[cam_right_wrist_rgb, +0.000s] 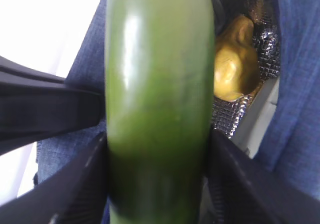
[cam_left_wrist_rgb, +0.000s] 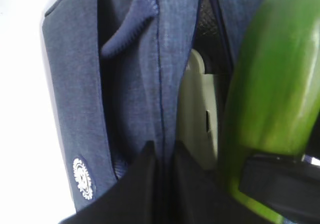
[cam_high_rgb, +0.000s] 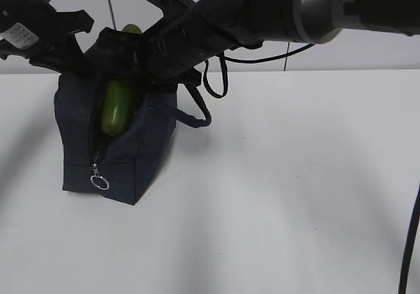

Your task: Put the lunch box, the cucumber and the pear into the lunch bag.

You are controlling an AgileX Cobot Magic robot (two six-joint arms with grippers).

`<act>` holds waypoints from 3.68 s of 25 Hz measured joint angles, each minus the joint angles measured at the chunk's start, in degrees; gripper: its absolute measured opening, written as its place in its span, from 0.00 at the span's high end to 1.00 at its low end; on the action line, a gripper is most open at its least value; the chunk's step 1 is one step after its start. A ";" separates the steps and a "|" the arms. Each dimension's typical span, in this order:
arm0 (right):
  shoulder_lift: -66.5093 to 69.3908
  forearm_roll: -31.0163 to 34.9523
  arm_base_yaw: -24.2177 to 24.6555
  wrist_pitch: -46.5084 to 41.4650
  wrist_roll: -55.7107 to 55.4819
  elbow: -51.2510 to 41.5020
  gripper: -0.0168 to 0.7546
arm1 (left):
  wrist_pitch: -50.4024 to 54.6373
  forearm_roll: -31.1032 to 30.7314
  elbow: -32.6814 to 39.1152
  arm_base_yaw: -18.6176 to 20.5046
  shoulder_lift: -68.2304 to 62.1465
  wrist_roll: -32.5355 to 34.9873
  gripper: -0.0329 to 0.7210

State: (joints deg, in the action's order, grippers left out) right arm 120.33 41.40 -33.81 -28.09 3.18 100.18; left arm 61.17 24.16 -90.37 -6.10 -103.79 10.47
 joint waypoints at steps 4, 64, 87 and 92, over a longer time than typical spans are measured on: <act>0.00 0.57 0.00 -0.86 0.66 0.00 0.30 | 0.00 0.05 0.00 0.00 0.00 0.00 0.96; -2.65 -20.42 0.00 -11.15 -6.81 0.13 0.48 | -0.01 -0.66 0.00 0.00 0.00 -0.02 0.96; -2.58 -19.66 0.00 -10.75 -2.78 0.21 0.92 | -0.06 2.82 0.00 0.00 0.00 -0.02 0.96; -4.55 -23.03 0.00 -12.40 -2.78 0.21 0.92 | 0.27 6.70 0.00 -0.45 -0.11 1.10 0.96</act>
State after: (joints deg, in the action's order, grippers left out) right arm 115.78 18.37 -33.81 -40.49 0.40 100.39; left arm 61.44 30.86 -90.37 -6.54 -103.90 11.57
